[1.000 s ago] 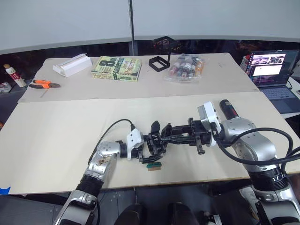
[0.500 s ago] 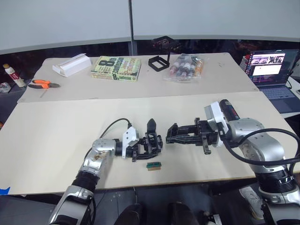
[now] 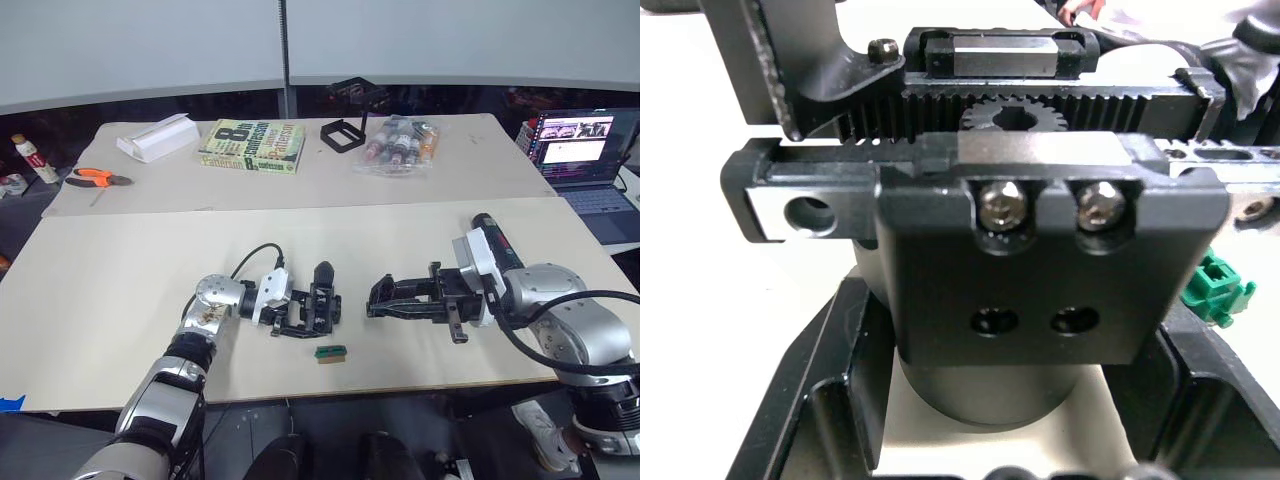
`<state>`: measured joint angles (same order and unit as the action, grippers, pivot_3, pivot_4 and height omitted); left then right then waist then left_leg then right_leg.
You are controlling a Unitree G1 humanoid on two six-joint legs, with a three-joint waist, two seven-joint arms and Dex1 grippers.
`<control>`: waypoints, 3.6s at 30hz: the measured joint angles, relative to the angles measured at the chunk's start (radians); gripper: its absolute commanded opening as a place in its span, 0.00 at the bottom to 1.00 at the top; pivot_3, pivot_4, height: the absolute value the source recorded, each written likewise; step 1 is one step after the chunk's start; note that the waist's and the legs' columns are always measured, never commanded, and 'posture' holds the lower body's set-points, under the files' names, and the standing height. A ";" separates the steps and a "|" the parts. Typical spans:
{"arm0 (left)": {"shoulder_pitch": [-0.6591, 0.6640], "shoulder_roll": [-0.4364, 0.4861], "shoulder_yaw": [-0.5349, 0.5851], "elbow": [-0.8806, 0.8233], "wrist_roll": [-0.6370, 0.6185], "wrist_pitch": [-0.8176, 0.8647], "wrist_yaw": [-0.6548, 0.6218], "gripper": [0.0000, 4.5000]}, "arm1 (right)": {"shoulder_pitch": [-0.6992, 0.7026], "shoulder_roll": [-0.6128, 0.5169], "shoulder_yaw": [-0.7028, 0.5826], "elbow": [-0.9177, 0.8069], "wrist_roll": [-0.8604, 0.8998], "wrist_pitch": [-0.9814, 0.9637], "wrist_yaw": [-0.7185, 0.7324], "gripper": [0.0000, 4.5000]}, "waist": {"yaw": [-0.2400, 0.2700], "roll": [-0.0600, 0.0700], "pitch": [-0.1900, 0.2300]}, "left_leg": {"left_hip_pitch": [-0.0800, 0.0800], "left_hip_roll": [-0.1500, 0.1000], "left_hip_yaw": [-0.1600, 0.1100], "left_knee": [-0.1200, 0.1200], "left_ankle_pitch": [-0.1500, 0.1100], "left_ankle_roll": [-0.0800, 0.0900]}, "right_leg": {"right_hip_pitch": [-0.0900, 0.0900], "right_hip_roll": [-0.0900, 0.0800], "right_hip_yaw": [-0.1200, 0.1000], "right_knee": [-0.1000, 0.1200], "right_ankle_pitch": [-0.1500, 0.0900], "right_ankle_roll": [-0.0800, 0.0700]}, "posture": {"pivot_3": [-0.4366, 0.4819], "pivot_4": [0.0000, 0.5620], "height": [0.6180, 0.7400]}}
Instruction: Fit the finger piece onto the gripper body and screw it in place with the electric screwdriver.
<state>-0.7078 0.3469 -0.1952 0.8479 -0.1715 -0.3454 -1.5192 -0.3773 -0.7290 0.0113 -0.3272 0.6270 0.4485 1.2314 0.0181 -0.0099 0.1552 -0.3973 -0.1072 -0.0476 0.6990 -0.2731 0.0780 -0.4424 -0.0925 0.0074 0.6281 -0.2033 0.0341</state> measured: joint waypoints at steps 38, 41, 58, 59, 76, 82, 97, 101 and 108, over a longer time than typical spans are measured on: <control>0.273 -0.001 0.029 -0.496 -0.024 0.337 0.349 0.52 | -0.007 0.015 0.010 0.002 0.014 0.004 0.000 0.09 | 0.013 0.000 0.000 | 0.002 0.000 0.000 0.000 0.000 -0.001 | 0.001 0.000 0.001 0.001 0.000 0.000 | 0.48 0.27 1.00; 0.250 -0.018 0.023 -0.462 -0.022 0.326 0.347 0.52 | -0.023 0.035 0.026 0.002 0.007 0.004 -0.007 0.09 | 0.022 0.000 0.000 | 0.002 0.000 0.000 0.001 0.000 -0.001 | 0.002 0.000 0.001 0.001 0.000 0.000 | 0.48 0.27 1.00; 0.114 -0.083 0.005 -0.246 0.051 0.170 0.367 0.52 | -0.169 0.193 0.180 0.176 -0.183 -0.059 -0.077 0.09 | 0.020 0.000 0.000 | 0.000 -0.001 0.000 0.002 0.001 -0.001 | 0.000 0.000 0.000 0.002 0.000 0.000 | 0.48 0.27 1.00; 0.113 -0.083 0.004 -0.245 0.051 0.170 0.367 0.52 | -0.169 0.197 0.183 0.193 -0.195 -0.071 -0.078 0.09 | 0.020 0.000 0.000 | 0.000 -0.001 0.000 0.002 0.001 -0.001 | 0.000 0.000 0.000 0.002 0.000 0.000 | 0.48 0.27 1.00; 0.113 -0.083 0.004 -0.245 0.054 0.170 0.371 0.52 | -0.178 0.247 0.211 0.287 -0.277 -0.116 -0.082 0.09 | 0.019 0.000 0.000 | 0.000 -0.001 0.000 0.002 0.001 -0.001 | 0.000 0.001 -0.001 0.002 0.000 0.000 | 0.48 0.27 1.00; 0.113 -0.083 0.004 -0.245 0.054 0.170 0.372 0.52 | -0.177 0.243 0.211 0.285 -0.288 -0.116 -0.085 0.09 | 0.019 0.001 0.000 | 0.000 -0.001 0.000 0.002 0.001 -0.001 | 0.000 0.001 -0.001 0.002 0.000 0.000 | 0.48 0.27 1.00; 0.115 -0.080 0.002 -0.246 0.055 0.171 0.373 0.52 | -0.154 0.220 0.209 0.237 -0.280 -0.074 -0.086 0.09 | 0.017 0.001 -0.001 | 0.002 0.000 0.000 0.002 0.001 -0.001 | 0.001 0.001 -0.001 0.002 0.000 0.000 | 0.48 0.27 1.00; 0.116 -0.078 0.002 -0.246 0.055 0.171 0.373 0.52 | -0.152 0.225 0.209 0.237 -0.280 -0.074 -0.090 0.09 | 0.016 0.001 -0.001 | 0.002 0.000 0.000 0.002 0.001 -0.001 | 0.001 0.001 -0.001 0.002 0.000 0.000 | 0.48 0.27 1.00; 0.118 -0.076 0.002 -0.249 0.055 0.171 0.373 0.52 | -0.151 0.228 0.207 0.237 -0.279 -0.075 -0.091 0.09 | 0.013 0.001 -0.001 | 0.002 0.000 -0.001 0.002 0.001 -0.001 | 0.001 0.001 -0.001 0.002 0.000 0.000 | 0.48 0.27 1.00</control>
<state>-0.5900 0.2708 -0.1927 0.5992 -0.1169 -0.1745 -1.1463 -0.5282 -0.5009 0.2183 -0.0901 0.3479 0.3739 1.1405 0.0313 -0.0092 0.1546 -0.3951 -0.1074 -0.0482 0.7011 -0.2725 0.0772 -0.4409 -0.0916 0.0066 0.6303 -0.2032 0.0343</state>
